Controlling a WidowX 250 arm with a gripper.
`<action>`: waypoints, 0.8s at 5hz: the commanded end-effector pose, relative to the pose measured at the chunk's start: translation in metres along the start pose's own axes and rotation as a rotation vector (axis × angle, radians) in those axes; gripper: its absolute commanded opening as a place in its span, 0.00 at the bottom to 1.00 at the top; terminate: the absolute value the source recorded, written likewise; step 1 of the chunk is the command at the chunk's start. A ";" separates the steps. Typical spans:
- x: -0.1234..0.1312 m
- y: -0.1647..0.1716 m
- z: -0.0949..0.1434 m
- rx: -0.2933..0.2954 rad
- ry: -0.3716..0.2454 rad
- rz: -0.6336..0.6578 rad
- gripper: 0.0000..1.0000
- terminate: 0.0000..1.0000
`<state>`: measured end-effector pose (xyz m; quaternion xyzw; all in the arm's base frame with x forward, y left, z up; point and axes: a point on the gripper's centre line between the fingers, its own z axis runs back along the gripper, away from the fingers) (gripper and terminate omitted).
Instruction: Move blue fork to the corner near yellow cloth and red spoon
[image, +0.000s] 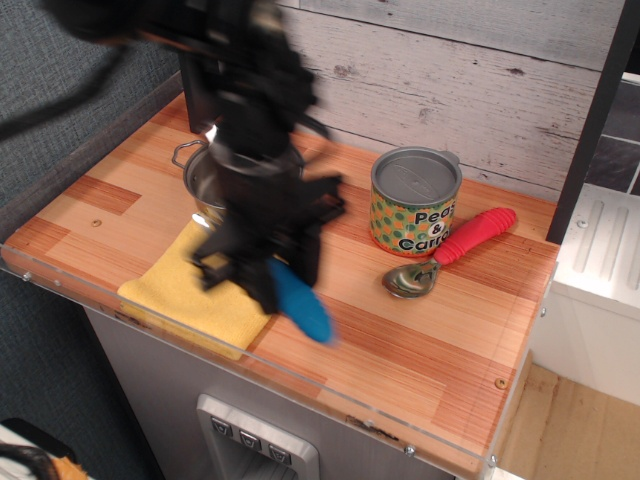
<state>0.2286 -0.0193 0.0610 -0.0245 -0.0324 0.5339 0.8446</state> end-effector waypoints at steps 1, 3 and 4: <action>-0.028 -0.041 -0.015 -0.001 0.008 -0.009 0.00 0.00; -0.042 -0.055 -0.040 0.027 0.022 -0.032 0.00 0.00; -0.046 -0.055 -0.044 0.006 0.019 -0.029 0.00 0.00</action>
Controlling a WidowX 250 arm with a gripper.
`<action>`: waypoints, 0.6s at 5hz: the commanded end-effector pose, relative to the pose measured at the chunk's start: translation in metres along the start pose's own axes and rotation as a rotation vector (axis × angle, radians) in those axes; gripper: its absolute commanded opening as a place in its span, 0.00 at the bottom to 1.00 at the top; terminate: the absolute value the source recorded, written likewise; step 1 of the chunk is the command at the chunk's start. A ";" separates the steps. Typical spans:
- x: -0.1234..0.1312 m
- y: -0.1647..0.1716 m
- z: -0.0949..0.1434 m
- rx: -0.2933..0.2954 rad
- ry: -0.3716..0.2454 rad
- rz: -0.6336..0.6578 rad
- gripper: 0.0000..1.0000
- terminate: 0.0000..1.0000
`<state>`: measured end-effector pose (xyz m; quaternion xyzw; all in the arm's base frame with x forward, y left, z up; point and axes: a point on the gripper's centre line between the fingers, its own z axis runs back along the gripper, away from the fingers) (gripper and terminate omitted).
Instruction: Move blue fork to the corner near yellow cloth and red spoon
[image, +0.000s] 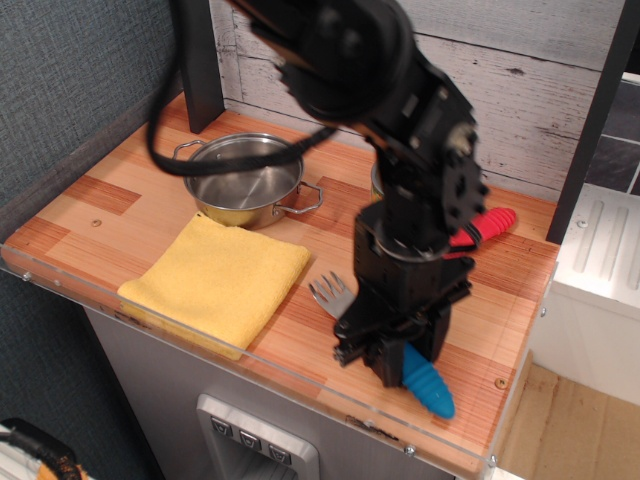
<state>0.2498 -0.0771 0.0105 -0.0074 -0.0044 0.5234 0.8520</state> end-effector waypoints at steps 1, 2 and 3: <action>0.000 -0.012 0.011 -0.070 -0.009 -0.008 0.00 0.00; 0.002 -0.010 0.011 -0.072 0.018 -0.019 1.00 0.00; 0.003 -0.010 0.015 -0.072 0.028 -0.034 1.00 0.00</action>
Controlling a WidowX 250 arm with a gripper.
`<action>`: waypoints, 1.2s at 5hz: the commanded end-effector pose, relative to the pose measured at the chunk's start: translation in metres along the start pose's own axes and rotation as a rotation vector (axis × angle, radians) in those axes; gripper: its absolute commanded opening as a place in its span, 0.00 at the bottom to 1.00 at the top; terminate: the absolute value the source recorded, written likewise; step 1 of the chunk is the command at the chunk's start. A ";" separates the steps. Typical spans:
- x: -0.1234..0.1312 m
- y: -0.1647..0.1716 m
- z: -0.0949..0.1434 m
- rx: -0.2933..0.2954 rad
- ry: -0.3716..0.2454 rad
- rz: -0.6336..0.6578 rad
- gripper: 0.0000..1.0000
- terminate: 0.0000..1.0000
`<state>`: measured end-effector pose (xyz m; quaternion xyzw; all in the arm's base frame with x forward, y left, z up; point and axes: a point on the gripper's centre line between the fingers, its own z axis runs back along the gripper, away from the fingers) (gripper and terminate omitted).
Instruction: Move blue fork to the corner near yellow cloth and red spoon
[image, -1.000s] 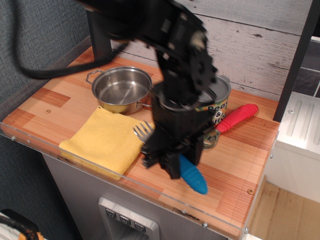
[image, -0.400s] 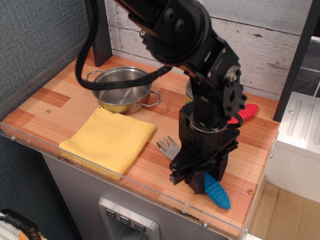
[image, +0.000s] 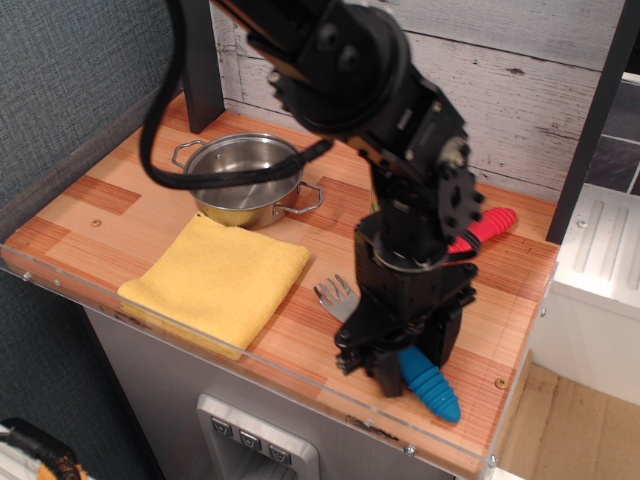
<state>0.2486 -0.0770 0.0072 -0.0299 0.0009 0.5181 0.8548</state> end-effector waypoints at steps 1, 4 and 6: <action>0.005 -0.010 0.031 -0.050 -0.024 -0.057 1.00 0.00; 0.027 0.013 0.083 -0.045 -0.146 -0.238 1.00 0.00; 0.058 0.040 0.112 -0.003 -0.161 -0.426 1.00 0.00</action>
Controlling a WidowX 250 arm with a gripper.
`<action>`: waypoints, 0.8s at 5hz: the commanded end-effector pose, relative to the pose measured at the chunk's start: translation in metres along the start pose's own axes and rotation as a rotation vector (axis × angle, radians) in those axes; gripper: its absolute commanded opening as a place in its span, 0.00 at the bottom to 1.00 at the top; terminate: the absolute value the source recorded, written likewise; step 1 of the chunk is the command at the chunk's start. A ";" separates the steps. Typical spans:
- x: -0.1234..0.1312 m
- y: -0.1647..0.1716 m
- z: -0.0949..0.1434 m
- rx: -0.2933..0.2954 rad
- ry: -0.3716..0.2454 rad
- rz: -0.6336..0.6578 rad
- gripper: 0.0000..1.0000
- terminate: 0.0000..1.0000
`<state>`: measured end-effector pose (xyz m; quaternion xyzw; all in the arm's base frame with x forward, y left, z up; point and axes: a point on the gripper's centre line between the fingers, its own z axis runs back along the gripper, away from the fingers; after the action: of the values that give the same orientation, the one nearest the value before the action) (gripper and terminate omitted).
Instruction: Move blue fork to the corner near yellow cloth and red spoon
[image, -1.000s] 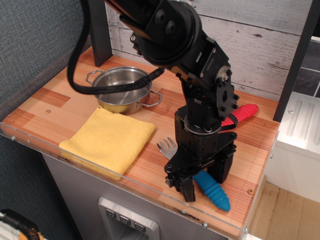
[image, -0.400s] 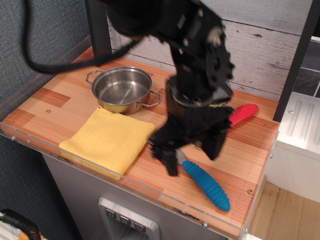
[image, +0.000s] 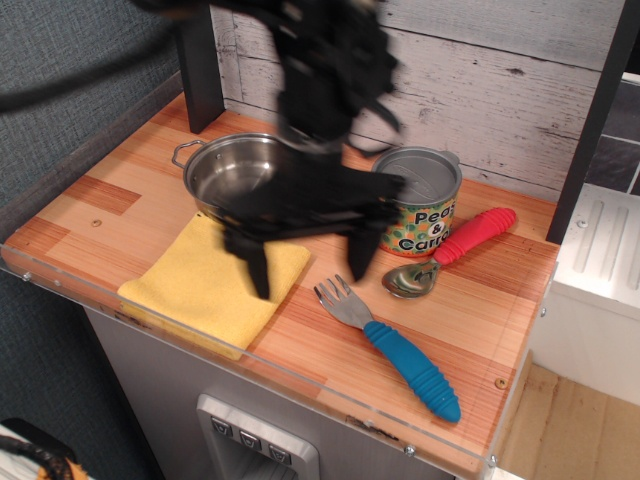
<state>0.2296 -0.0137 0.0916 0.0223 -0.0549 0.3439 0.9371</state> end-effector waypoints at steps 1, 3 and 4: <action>0.028 0.004 0.026 -0.041 -0.027 -0.079 1.00 0.00; 0.056 -0.033 0.030 -0.036 -0.058 -0.159 1.00 0.00; 0.071 -0.055 0.027 -0.037 -0.065 -0.192 1.00 0.00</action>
<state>0.3045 -0.0016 0.1097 0.0254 -0.0687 0.2553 0.9641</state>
